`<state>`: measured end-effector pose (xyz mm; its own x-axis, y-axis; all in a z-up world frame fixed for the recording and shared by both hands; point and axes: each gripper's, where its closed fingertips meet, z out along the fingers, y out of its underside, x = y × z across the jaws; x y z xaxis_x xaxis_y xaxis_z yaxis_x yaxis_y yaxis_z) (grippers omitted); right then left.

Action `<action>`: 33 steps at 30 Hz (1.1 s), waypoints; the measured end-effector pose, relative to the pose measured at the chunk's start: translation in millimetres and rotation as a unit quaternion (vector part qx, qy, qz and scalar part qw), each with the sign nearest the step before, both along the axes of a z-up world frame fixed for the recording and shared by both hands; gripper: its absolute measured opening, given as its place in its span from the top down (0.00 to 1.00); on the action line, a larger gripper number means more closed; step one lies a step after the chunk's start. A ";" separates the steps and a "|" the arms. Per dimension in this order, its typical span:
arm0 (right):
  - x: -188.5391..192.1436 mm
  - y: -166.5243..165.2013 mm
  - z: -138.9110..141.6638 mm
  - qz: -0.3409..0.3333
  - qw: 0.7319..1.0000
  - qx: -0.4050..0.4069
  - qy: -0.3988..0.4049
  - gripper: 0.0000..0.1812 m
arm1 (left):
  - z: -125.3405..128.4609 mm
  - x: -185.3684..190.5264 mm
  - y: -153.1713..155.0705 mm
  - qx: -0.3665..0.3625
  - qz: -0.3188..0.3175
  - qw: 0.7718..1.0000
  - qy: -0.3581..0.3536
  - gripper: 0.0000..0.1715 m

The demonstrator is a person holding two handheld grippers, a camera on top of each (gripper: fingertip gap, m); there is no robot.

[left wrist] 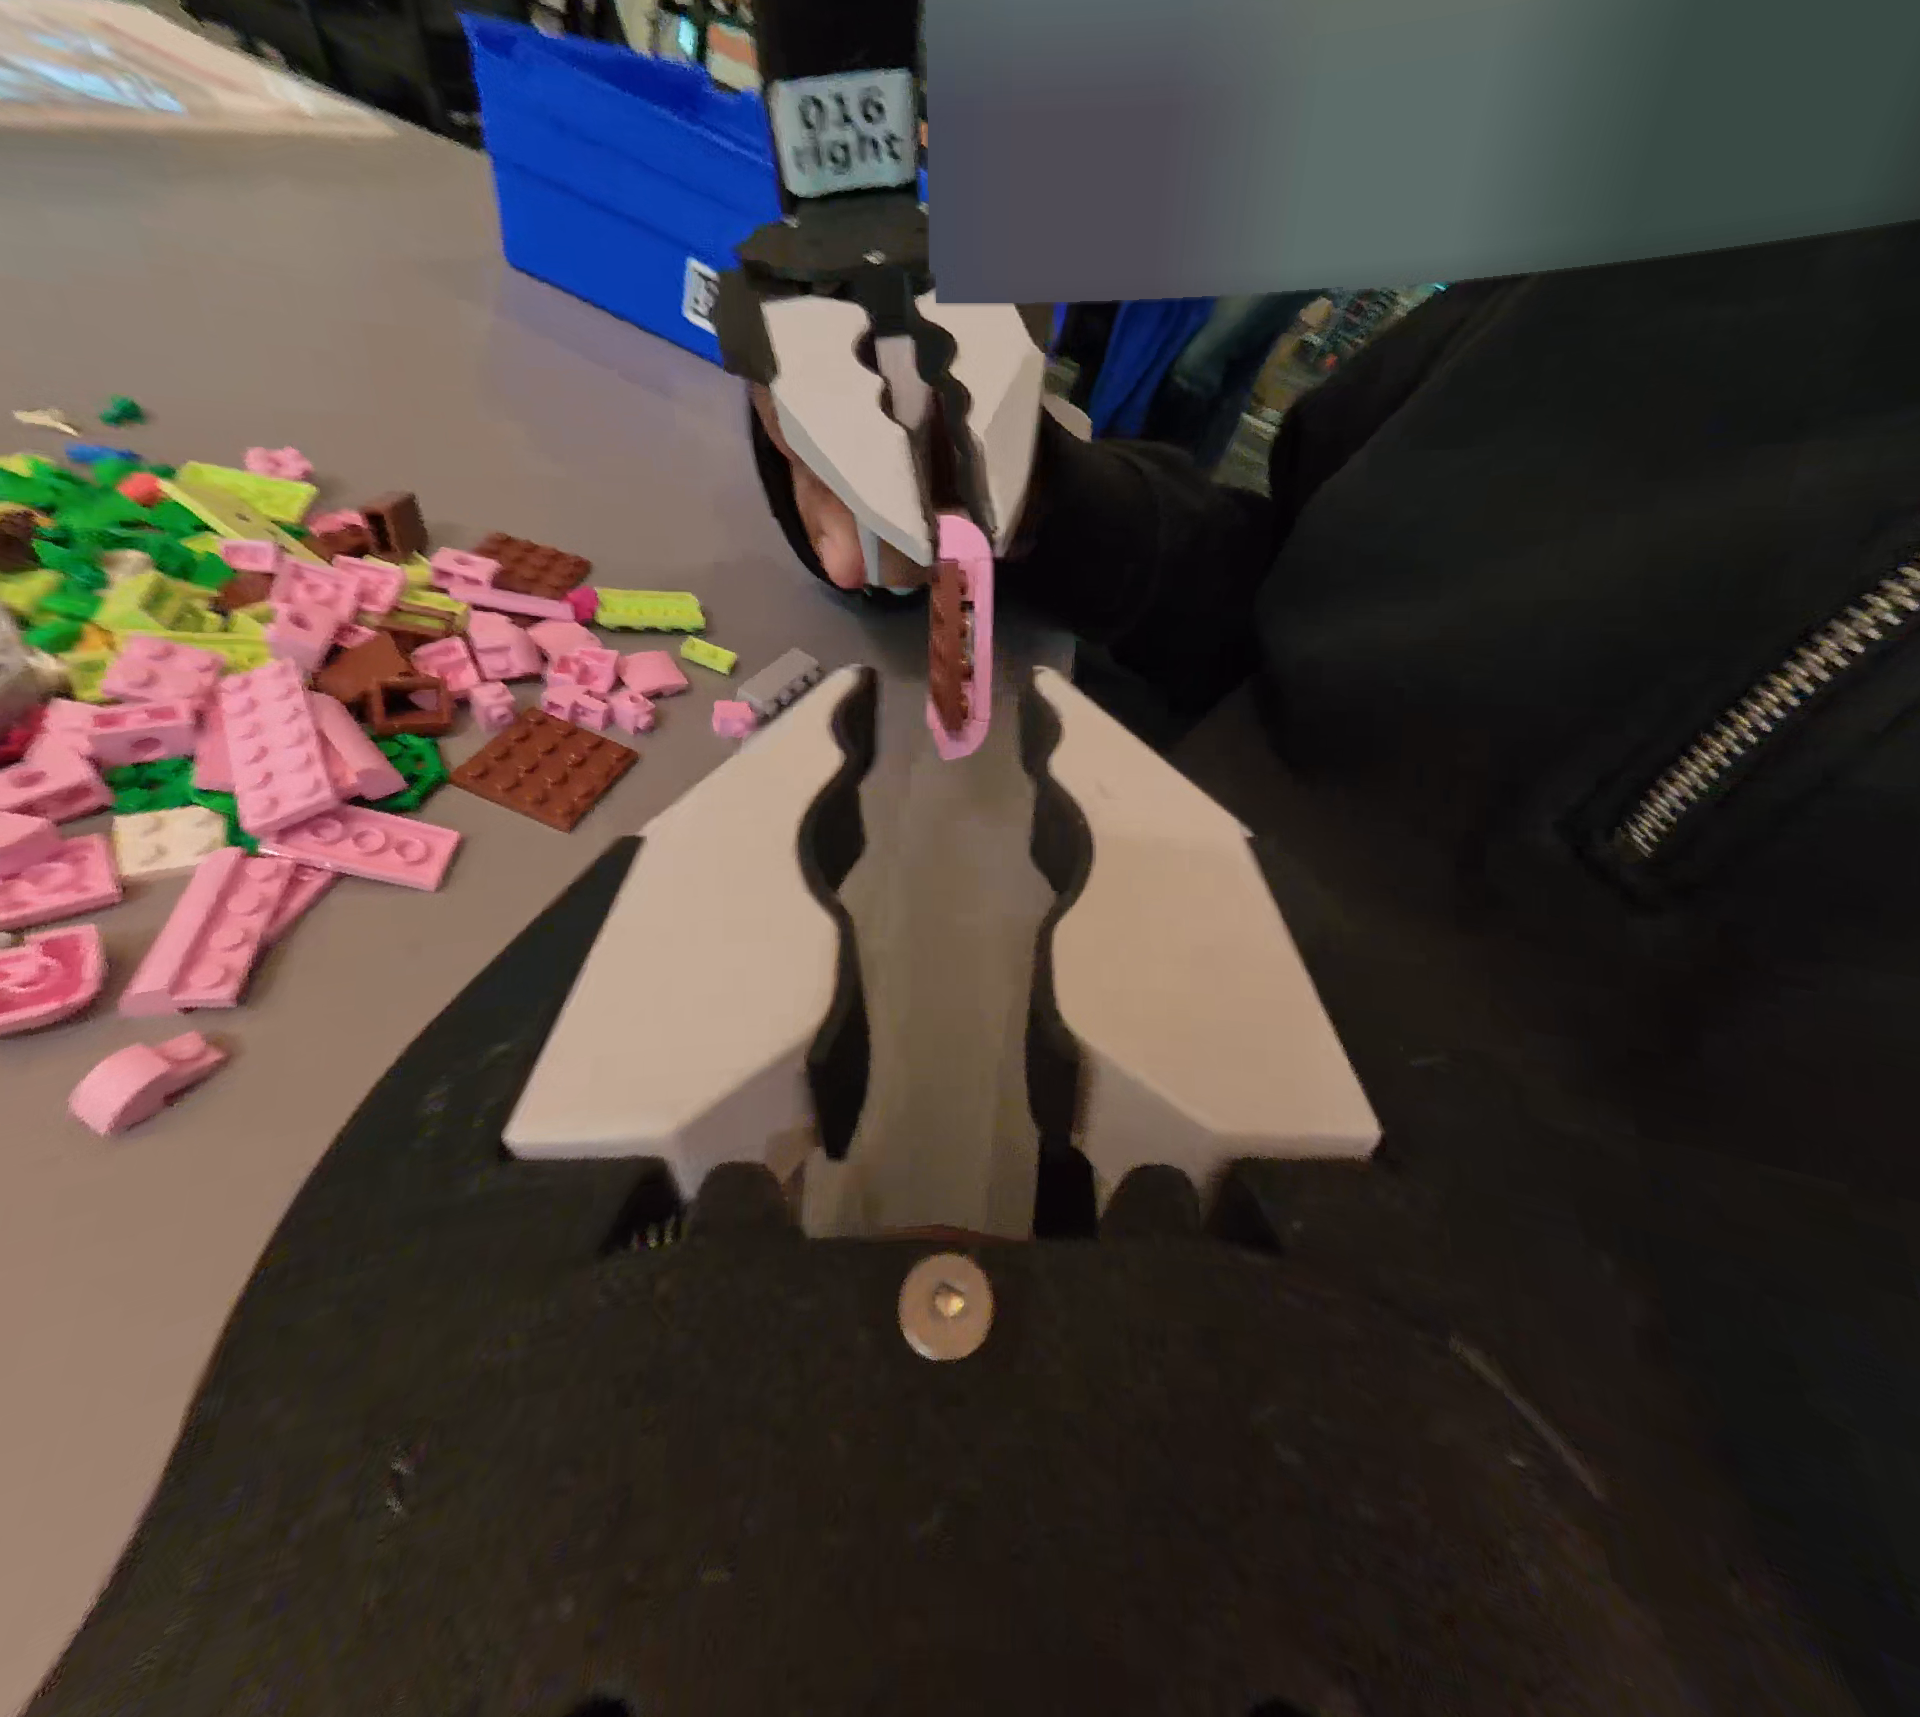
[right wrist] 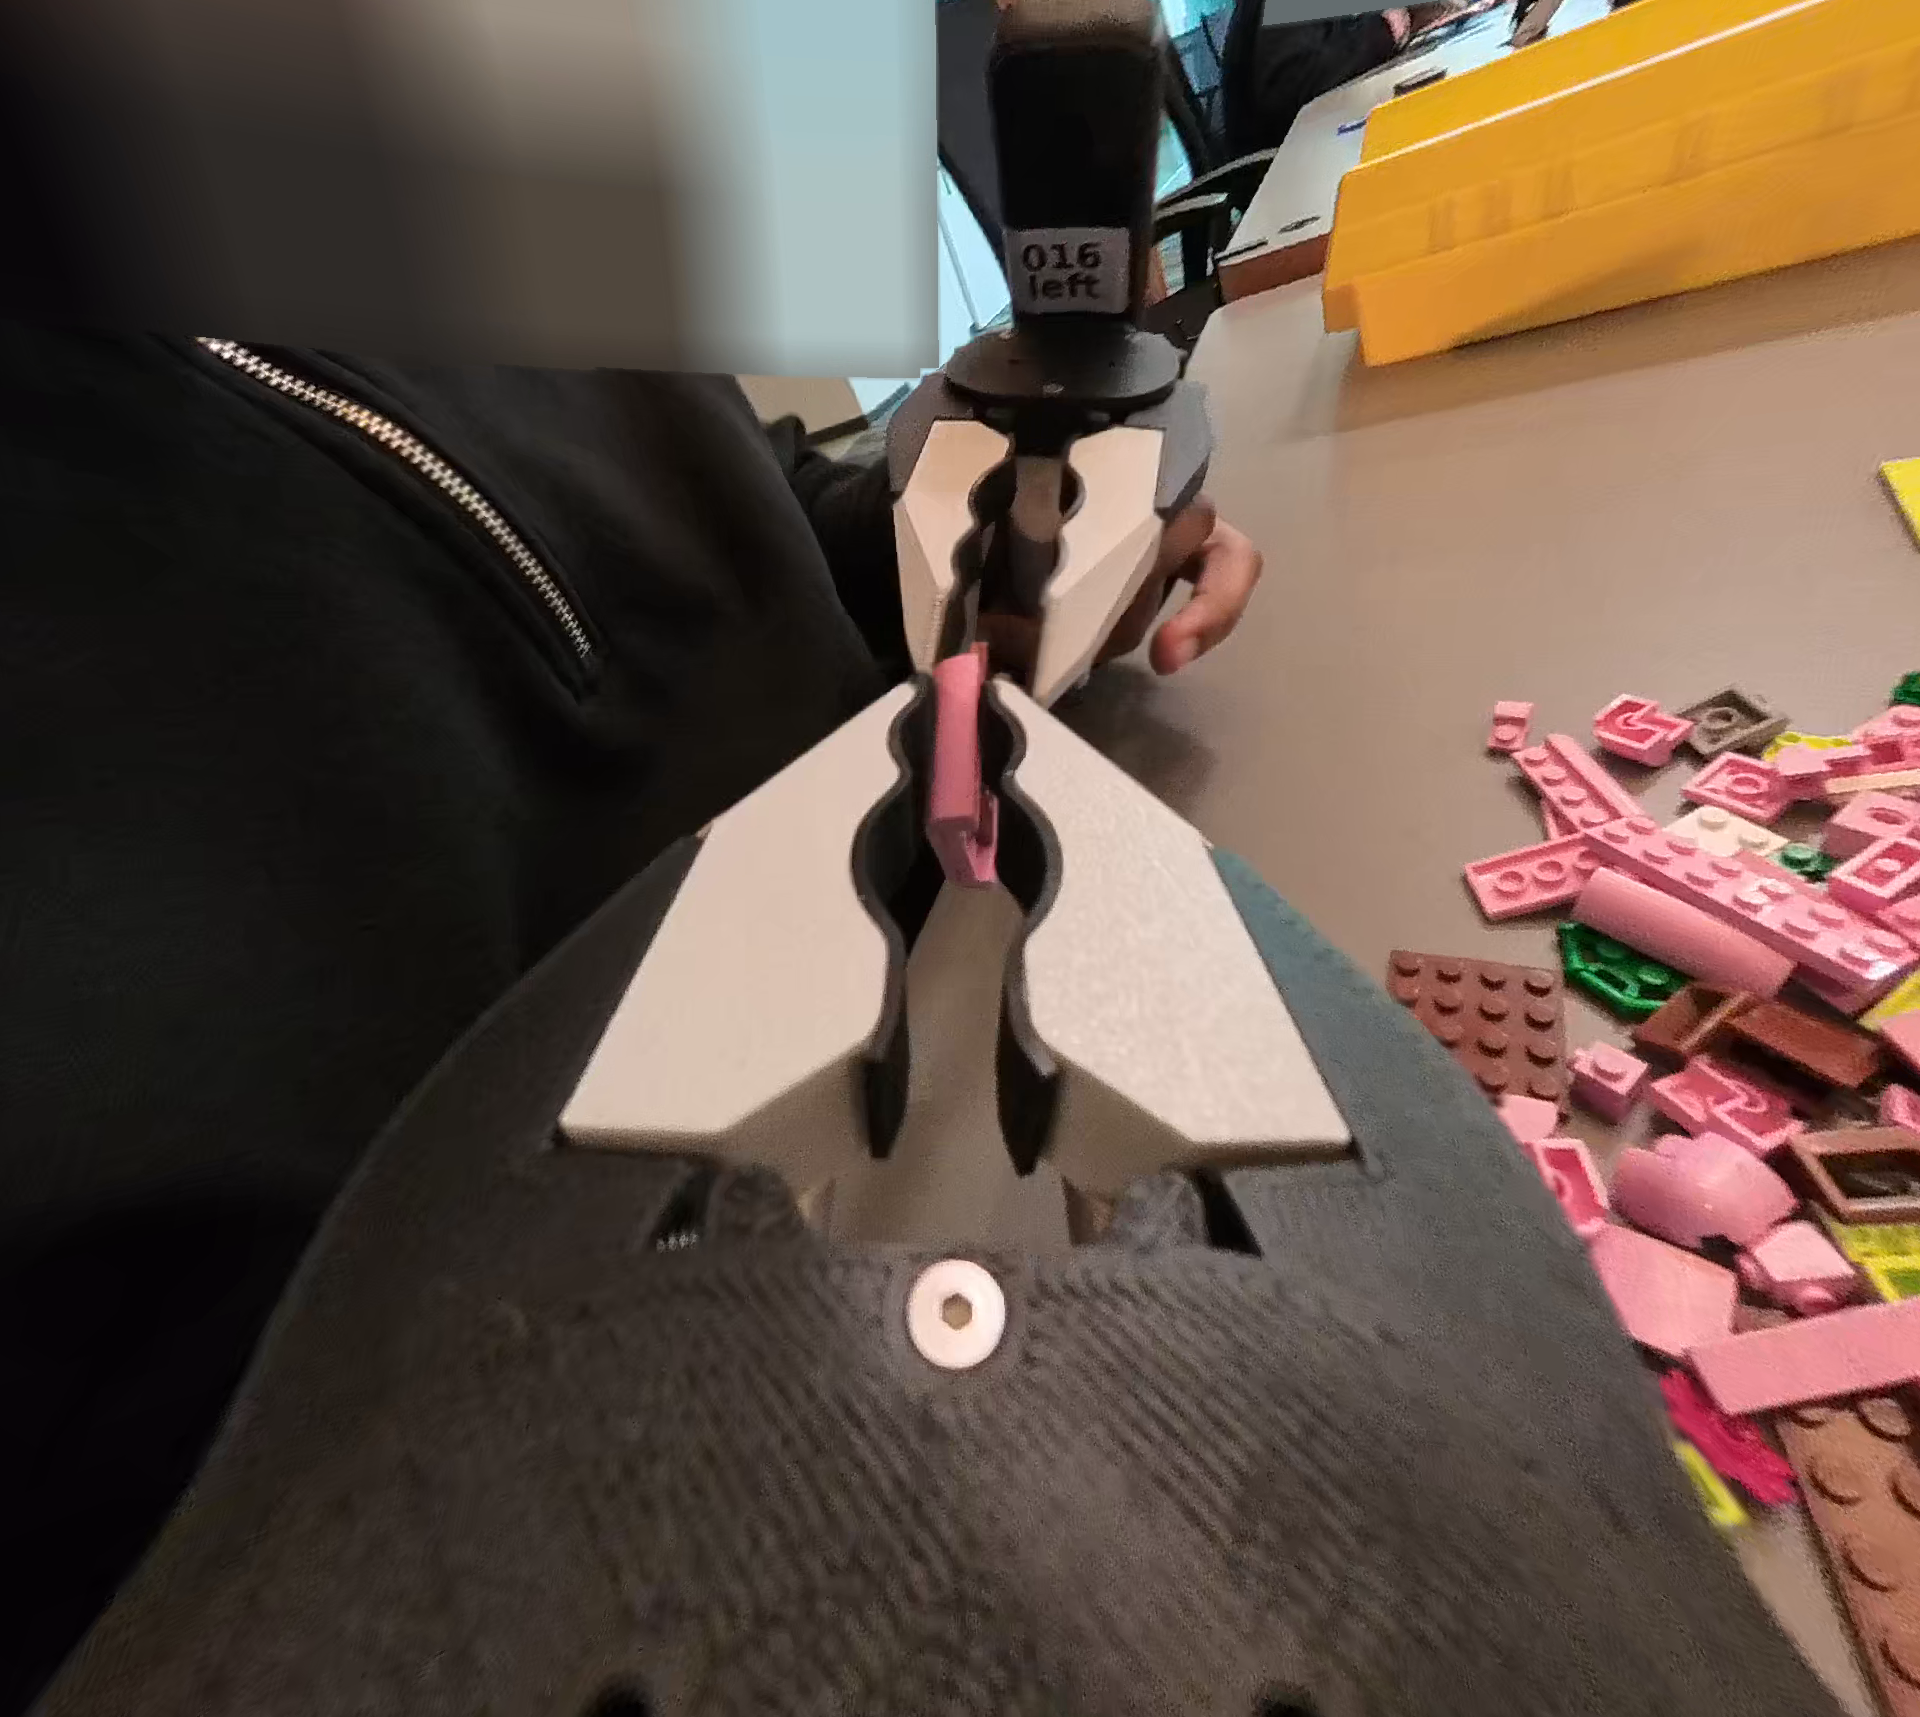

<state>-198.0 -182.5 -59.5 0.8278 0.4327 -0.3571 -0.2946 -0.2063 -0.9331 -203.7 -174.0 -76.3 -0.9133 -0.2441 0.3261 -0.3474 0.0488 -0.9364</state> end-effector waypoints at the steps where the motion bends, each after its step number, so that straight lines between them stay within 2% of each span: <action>1: 1.2 -0.5 1.3 -0.008 1.000 0.003 -0.006 0.97 | 2.7 6.8 1.4 -0.005 0.021 1.000 -0.011 0.75; 2: 2.9 -1.0 1.8 -0.016 1.000 0.004 -0.014 0.97 | 4.8 13.5 2.8 -0.008 0.038 0.999 -0.022 0.68; 3: 5.5 -1.4 1.2 -0.029 0.999 0.002 -0.026 0.97 | 6.3 18.9 3.9 -0.007 0.046 0.998 -0.035 0.66; 4: 8.6 -1.9 0.5 -0.042 0.998 0.001 -0.038 0.97 | 7.4 26.7 5.6 -0.002 0.060 0.997 -0.046 0.59; 6: 14.8 -4.3 1.3 -0.064 0.997 0.004 -0.053 0.98 | 10.2 38.3 7.7 0.004 0.069 0.996 -0.053 0.57; 10: 25.8 -8.9 7.5 -0.101 0.993 0.023 -0.062 0.97 | 8.8 38.1 8.0 -0.005 0.026 1.000 -0.013 0.53; 13: 27.8 -7.1 5.6 -0.100 0.994 0.017 -0.046 0.97 | 10.6 26.5 3.3 -0.030 -0.030 0.999 0.006 0.63; 16: 24.6 -2.1 -2.4 -0.086 0.996 -0.005 -0.028 0.97 | 4.9 28.1 1.5 -0.038 -0.020 0.999 0.030 0.80; 19: 19.0 2.9 -4.9 -0.069 0.997 -0.011 -0.016 0.98 | 10.2 32.3 2.6 -0.070 0.001 0.997 0.046 0.88; 24: 13.2 6.9 -5.1 -0.053 0.999 -0.012 0.000 0.97 | 9.7 27.8 -1.2 -0.071 -0.018 0.996 0.054 0.86; 33: 18.2 7.6 -1.8 -0.052 0.998 -0.004 0.030 0.97 | 8.3 23.5 -5.0 -0.065 -0.030 0.996 0.053 0.97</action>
